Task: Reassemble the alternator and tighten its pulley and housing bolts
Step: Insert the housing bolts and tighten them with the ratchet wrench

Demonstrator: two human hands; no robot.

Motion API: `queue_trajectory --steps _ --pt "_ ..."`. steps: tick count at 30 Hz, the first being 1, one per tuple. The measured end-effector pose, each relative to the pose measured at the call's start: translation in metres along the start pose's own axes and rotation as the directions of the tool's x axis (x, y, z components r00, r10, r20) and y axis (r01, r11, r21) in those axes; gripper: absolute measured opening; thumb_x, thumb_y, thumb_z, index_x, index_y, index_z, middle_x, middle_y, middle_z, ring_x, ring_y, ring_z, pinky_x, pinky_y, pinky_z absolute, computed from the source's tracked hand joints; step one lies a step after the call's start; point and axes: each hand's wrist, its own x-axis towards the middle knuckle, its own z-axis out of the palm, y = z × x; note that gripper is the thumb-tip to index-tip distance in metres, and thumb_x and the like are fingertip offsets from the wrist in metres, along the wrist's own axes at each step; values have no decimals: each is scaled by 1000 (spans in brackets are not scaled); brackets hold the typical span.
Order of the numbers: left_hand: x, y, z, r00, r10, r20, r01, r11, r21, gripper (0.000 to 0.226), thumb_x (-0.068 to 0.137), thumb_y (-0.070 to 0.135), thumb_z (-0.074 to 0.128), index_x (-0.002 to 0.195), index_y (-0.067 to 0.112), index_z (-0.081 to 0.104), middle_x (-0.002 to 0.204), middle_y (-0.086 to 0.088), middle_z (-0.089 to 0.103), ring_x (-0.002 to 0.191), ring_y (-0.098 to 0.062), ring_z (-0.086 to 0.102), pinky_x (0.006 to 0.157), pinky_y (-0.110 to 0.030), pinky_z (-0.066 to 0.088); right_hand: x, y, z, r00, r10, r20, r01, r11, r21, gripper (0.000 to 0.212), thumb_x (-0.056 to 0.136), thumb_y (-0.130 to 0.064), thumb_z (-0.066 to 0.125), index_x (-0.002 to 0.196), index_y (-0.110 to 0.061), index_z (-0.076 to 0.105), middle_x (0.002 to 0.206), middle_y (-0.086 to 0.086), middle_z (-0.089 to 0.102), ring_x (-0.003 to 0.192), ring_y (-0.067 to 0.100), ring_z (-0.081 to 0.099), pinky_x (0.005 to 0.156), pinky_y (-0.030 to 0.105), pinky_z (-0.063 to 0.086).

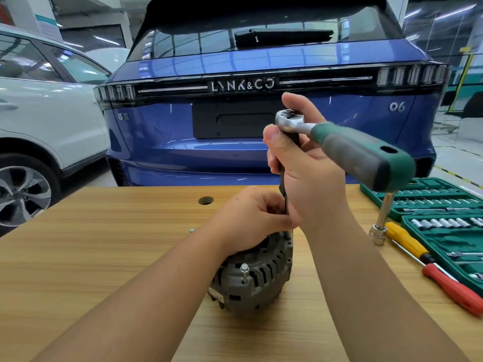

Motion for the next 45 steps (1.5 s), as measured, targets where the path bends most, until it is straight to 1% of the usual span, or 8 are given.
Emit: queue_trajectory --steps 7,11,16,22,28,37,42,45 --pt "1 1 0 1000 -14 -17 14 1000 6 7 92 38 74 91 31 77 85 11 75 77 -5 67 68 -31 50 16 -8 -8 953 263 148 -291 933 213 51 67 -41 65 117 -29 61 78 3 71 55 18 57 59 33 40" --pt "-1 1 0 999 13 -32 -15 998 -60 8 90 30 78 97 27 77 91 9 77 85 -9 71 79 -32 58 9 -11 0 935 353 23 -345 895 282 30 95 -31 61 121 -17 62 87 9 64 59 17 55 56 25 47" --pt "0 3 1 1000 -8 8 8 999 36 6 93 41 72 96 37 76 88 18 73 79 5 64 69 -22 45 7 -12 -2 951 218 -219 -223 975 0 31 83 -26 77 92 1 65 62 -2 47 56 16 36 49 24 35" --pt "0 1 1 999 -22 -28 22 999 23 9 92 41 75 93 32 77 86 16 74 77 1 65 60 -11 45 7 -12 -5 984 181 2 -179 976 122 26 90 -13 68 112 -25 64 69 -6 51 61 13 46 57 24 42" --pt "-2 4 0 1000 -12 1 12 1000 1 9 94 35 72 100 33 78 93 14 76 86 -4 69 84 -33 56 4 -4 1 997 77 9 -77 997 24 40 91 -14 67 123 -38 63 78 -9 56 64 14 46 61 24 45" --pt "-1 3 0 999 -32 -28 32 999 4 9 91 36 75 89 27 77 84 8 75 77 -8 67 69 -26 48 14 -14 -4 935 302 184 -338 917 213 60 78 -43 50 131 -14 53 78 6 69 66 26 50 64 37 37" --pt "-1 2 0 1000 3 -22 -4 1000 -18 4 90 35 77 90 31 76 87 13 76 79 -3 68 69 -26 49 8 -18 2 947 321 17 -316 917 243 33 92 -32 62 118 -11 60 73 2 62 60 17 48 55 24 43" --pt "0 2 1 1000 2 1 -2 1000 27 8 91 41 74 95 34 76 88 18 74 79 3 67 68 -21 46 2 -18 5 965 211 -157 -210 977 21 25 83 -33 77 90 -11 69 63 -4 47 56 13 36 50 23 35"
